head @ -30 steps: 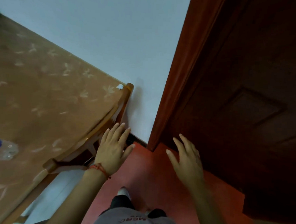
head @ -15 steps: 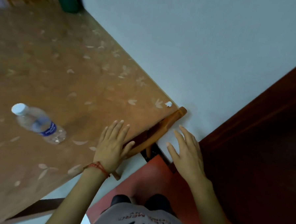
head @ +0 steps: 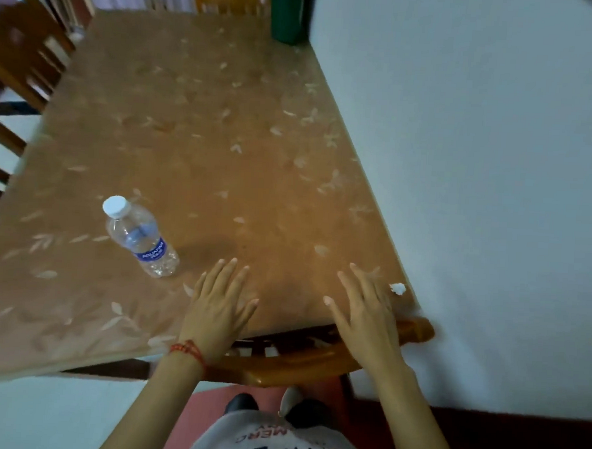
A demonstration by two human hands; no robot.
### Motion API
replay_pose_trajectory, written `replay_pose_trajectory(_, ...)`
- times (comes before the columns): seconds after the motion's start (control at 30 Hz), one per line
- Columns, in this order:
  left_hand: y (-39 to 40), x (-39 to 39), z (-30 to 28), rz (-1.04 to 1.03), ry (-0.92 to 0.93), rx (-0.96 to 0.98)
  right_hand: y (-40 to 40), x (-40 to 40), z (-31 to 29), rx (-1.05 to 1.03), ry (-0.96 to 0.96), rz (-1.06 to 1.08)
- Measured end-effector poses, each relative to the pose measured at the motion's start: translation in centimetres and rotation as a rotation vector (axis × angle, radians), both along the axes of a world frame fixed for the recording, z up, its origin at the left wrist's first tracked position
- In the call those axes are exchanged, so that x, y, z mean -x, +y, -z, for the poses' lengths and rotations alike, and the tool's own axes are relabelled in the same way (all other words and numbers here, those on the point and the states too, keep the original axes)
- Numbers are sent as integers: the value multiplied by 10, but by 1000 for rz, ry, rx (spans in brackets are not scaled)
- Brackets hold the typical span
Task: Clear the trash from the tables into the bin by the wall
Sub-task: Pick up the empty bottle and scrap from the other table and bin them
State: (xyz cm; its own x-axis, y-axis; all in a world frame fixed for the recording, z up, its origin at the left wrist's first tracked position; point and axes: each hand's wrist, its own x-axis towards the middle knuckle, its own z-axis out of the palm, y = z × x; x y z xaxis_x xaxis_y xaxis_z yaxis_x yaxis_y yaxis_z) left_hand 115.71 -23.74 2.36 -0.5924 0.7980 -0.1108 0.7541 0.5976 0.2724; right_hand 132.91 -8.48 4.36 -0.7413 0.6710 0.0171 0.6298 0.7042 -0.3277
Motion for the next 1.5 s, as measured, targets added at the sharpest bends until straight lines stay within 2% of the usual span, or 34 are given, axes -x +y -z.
replay_pose_trajectory(0.3,-3,9,13,-271,-82,-28,32,28,14,74,-55,-195)
replay_pose_trajectory(0.43,-14,26,13,-424,-95,-234,35,43,20,139,-27,-201)
replay_pose_trajectory(0.6,-31,50,7,-696,-208,-500,28,61,26,160,-37,-224)
replay_pose_trajectory(0.73,-34,65,1,-890,-222,-620,23,73,27,186,-78,-246)
replay_pose_trajectory(0.87,-37,90,3,-907,-206,-734,18,81,26,208,-102,-253)
replay_pose_trajectory(1.2,-27,133,10,-874,-235,-847,12,85,24,205,-109,-233)
replay_pose_trajectory(1.5,-18,142,4,-815,-275,-838,20,78,25,214,-48,-161)
